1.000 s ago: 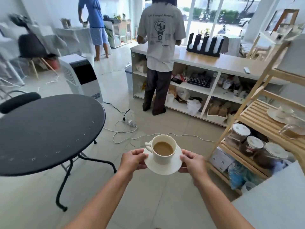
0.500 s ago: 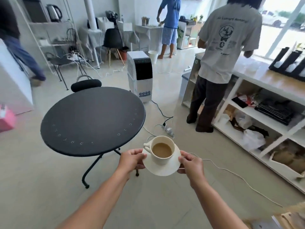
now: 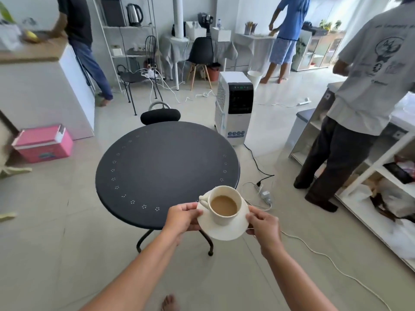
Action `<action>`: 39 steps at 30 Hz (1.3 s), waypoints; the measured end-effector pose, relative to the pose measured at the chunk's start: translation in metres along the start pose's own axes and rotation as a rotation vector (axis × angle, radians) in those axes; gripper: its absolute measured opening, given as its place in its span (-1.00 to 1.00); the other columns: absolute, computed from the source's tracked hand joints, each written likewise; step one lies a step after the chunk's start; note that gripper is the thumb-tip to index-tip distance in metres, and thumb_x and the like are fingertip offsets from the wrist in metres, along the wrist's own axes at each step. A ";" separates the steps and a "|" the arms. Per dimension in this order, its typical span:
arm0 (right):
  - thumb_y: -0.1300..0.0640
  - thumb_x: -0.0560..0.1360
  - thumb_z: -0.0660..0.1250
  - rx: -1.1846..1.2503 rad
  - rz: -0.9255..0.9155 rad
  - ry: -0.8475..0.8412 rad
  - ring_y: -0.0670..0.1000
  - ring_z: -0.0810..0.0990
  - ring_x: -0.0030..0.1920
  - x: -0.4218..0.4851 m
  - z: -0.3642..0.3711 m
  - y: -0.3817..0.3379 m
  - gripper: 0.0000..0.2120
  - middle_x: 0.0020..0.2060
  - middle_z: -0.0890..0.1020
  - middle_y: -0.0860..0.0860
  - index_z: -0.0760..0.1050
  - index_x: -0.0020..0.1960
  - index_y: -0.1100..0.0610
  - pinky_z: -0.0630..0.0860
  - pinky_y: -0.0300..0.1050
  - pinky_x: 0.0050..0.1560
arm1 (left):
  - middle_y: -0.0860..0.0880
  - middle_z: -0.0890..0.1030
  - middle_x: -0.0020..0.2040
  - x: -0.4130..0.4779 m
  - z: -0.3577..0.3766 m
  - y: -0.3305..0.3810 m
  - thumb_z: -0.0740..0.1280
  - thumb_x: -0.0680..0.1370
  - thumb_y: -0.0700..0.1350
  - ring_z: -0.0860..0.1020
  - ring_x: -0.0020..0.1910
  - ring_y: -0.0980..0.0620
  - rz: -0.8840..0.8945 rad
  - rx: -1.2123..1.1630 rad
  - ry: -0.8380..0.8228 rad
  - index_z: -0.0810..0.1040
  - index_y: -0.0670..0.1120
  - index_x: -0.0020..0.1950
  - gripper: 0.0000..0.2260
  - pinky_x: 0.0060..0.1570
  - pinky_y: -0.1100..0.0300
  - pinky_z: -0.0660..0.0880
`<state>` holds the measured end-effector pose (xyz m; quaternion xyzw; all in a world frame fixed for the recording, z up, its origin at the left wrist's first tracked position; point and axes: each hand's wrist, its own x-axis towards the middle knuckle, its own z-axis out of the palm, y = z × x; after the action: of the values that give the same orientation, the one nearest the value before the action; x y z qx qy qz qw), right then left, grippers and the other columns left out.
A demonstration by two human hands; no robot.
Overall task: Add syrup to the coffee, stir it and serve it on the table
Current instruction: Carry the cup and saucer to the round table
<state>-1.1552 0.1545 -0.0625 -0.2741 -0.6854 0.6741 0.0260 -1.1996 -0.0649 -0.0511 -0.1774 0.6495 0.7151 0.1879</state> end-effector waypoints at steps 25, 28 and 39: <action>0.34 0.47 0.30 -0.147 0.034 -0.188 0.03 0.67 -0.17 0.190 0.240 -0.053 -0.65 -0.18 0.75 0.01 0.71 -0.10 -0.06 0.66 0.08 0.01 | -0.10 0.76 -0.20 0.214 -0.144 0.086 0.44 0.50 -0.29 0.73 -0.25 -0.04 -0.046 -0.075 0.241 0.68 -0.11 -0.04 -0.88 -0.26 0.03 0.68; 0.35 0.47 0.29 -0.149 0.051 -0.230 0.04 0.66 -0.18 0.214 0.259 -0.059 -0.66 -0.16 0.75 0.03 0.71 -0.08 -0.03 0.67 0.09 -0.01 | -0.08 0.76 -0.24 0.235 -0.149 0.093 0.45 0.49 -0.29 0.72 -0.31 0.00 -0.049 -0.101 0.295 0.68 -0.08 -0.07 -0.88 -0.34 0.11 0.64; 0.34 0.46 0.29 -0.202 0.138 -0.293 0.08 0.68 -0.13 0.298 0.308 -0.065 -0.66 -0.18 0.75 0.02 0.72 -0.12 -0.05 0.64 0.15 0.03 | -0.09 0.76 -0.20 0.308 -0.151 0.106 0.43 0.51 -0.30 0.73 -0.28 -0.02 -0.111 -0.186 0.399 0.68 -0.08 -0.07 -0.87 -0.37 0.15 0.63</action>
<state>-1.5550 0.0008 -0.1291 -0.2206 -0.7257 0.6347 -0.1481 -1.5181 -0.2124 -0.1275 -0.3674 0.5941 0.7113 0.0779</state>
